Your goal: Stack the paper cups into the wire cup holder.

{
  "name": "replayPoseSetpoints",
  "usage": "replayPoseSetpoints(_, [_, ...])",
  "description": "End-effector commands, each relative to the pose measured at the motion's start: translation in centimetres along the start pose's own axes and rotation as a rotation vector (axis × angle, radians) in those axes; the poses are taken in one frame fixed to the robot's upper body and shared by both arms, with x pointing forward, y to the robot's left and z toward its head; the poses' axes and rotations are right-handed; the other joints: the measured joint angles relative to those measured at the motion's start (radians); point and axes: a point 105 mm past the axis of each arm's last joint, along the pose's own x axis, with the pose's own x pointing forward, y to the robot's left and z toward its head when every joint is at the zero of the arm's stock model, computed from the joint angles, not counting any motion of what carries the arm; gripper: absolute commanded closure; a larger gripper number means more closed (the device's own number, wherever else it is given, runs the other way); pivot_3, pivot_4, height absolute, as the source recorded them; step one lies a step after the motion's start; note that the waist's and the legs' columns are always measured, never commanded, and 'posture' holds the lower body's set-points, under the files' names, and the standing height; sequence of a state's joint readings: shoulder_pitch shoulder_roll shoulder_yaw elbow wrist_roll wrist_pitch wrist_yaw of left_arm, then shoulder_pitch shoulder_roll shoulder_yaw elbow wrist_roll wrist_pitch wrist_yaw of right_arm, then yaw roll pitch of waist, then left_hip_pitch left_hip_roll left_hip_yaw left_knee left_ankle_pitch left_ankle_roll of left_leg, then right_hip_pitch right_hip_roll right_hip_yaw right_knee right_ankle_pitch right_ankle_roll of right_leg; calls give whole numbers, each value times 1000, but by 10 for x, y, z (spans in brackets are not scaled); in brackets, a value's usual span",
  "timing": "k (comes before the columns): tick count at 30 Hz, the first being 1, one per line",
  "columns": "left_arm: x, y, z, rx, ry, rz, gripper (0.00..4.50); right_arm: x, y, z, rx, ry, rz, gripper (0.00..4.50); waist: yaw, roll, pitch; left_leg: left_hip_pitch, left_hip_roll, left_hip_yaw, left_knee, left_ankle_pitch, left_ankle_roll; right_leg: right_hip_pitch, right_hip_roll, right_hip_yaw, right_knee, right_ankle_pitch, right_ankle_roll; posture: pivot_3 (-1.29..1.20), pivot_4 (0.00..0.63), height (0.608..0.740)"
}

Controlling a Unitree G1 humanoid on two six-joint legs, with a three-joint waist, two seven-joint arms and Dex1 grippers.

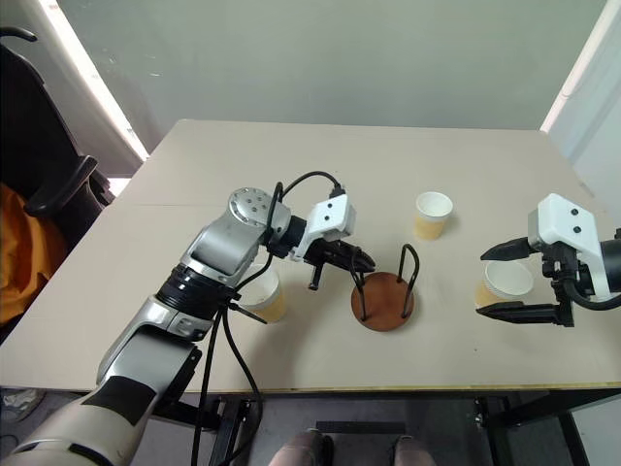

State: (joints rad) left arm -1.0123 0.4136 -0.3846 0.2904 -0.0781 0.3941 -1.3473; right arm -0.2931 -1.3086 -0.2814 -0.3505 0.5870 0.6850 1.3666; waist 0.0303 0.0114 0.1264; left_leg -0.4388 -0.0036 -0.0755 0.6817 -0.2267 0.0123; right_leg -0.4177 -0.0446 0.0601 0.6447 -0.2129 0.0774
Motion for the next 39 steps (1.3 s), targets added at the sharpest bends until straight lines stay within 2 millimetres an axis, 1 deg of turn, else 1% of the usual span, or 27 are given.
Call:
replayPoseSetpoints(1, [7,-1,2,59,2,12,4480,-9,1,11,-46,-5,-50,0,0,0,0,1,0,0,0,0,0,1,0,0,0,0,0,0,150,740])
replayPoseSetpoints(6, [16,-4,-6,75,2,15,4480,-9,2,5,-14,12,-86,0,0,0,0,1,0,0,1,0,1,2,0,0,0,1,0,0,150,740])
replayPoseSetpoints(7, [17,-3,-7,72,1,21,4480,-10,2,4,-9,16,-90,0,0,0,0,1,0,0,1,0,1,2,0,0,0,1,0,0,150,740])
replayPoseSetpoints(9, [19,5,-11,53,17,71,4480,-10,2,2,-4,21,-97,0,0,0,0,1,0,0,0,0,1,2,0,0,0,1,0,0,150,740])
replayPoseSetpoints(11, [20,6,-13,41,23,77,4480,-11,2,2,-1,23,-103,0,0,0,0,1,0,0,0,0,1,2,0,0,0,1,0,0,150,740])
replayPoseSetpoints(12, [20,6,-14,39,29,77,3866,-11,2,2,-1,24,-103,0,0,0,0,1,0,0,0,0,1,2,0,0,0,1,0,0,150,740])
replayPoseSetpoints(13, [20,6,-15,39,33,78,3701,-11,2,1,0,25,-104,0,0,0,0,1,0,0,0,0,1,2,0,0,0,1,0,0,150,740])
replayPoseSetpoints(15, [20,7,-18,31,41,83,3055,-10,2,-1,5,31,-105,0,0,0,0,1,-1,0,0,0,1,2,0,0,0,1,0,0,150,740])
replayPoseSetpoints(19, [16,5,-17,29,30,79,1551,-9,1,-4,12,41,-108,0,0,0,0,1,-1,0,0,0,1,2,0,0,-1,1,1,0,150,740])
replayPoseSetpoints(22, [12,7,-17,73,51,94,507,-9,-1,-3,10,41,-108,0,0,0,0,1,-1,0,0,0,0,2,0,0,-1,1,1,0,150,740])
replayPoseSetpoints(24, [8,6,-17,76,62,84,507,-10,-3,-4,9,44,-110,0,0,0,0,1,-1,0,0,0,0,2,0,0,-1,1,1,0,150,740])
replayPoseSetpoints(27, [-6,5,-8,110,45,87,507,-17,-13,-10,13,73,-152,0,0,0,0,1,-1,0,-1,0,0,2,0,0,-2,1,1,0,150,740])
replayPoseSetpoints(28, [-11,5,-4,116,33,88,507,-18,-18,-14,17,89,-169,0,0,0,0,1,-1,0,-1,0,0,2,0,0,-2,1,1,0,150,740])
replayPoseSetpoints(30, [-23,1,3,141,10,73,507,-20,-26,-27,26,154,-206,0,0,0,0,1,-1,0,-1,0,0,2,0,1,-2,1,1,0,150,740])
replayPoseSetpoints(33, [-47,3,10,185,-6,115,507,-21,-37,-47,31,236,-259,0,0,0,0,1,-1,0,-1,-1,1,2,0,1,-2,1,1,0,150,740])
replayPoseSetpoints(35, [-65,7,12,173,2,154,507,-20,-41,-57,25,278,-264,0,-1,0,0,1,-1,0,-1,-1,1,1,0,1,-2,1,1,0,150,740])
replayPoseSetpoints(38, [-89,10,13,114,4,207,507,-16,-45,-60,23,273,-254,0,-4,1,0,2,0,0,-2,-1,1,1,0,1,-2,1,1,0,150,740])
replayPoseSetpoints(39, [-95,7,20,86,-36,195,316,-14,-46,-60,22,263,-253,0,-5,0,0,2,0,0,-3,-1,2,1,0,0,-2,1,1,0,150,740])
